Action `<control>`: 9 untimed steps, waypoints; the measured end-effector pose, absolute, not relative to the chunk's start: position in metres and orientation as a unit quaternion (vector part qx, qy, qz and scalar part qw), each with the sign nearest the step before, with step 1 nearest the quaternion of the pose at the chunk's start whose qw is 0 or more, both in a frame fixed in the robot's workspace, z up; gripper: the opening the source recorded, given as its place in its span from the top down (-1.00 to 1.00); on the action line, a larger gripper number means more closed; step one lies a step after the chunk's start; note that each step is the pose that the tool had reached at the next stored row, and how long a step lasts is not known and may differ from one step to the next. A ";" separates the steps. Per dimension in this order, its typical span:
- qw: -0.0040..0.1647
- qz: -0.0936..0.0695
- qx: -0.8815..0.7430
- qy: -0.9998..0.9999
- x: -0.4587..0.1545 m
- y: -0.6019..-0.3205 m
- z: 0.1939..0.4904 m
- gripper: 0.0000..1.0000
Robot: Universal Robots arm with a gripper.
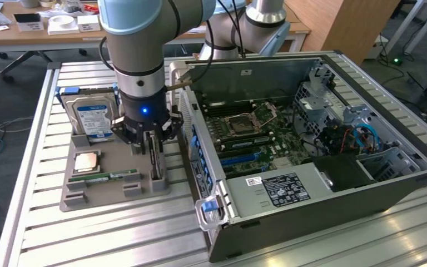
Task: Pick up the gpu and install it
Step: 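Pick up the gpu and move the gpu toward the slot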
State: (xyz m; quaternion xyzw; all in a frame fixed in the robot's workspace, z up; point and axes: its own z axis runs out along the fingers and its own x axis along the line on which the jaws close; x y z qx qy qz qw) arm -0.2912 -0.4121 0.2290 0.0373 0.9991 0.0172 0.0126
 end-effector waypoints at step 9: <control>0.013 0.017 0.037 0.999 -0.291 -0.412 0.227 0.14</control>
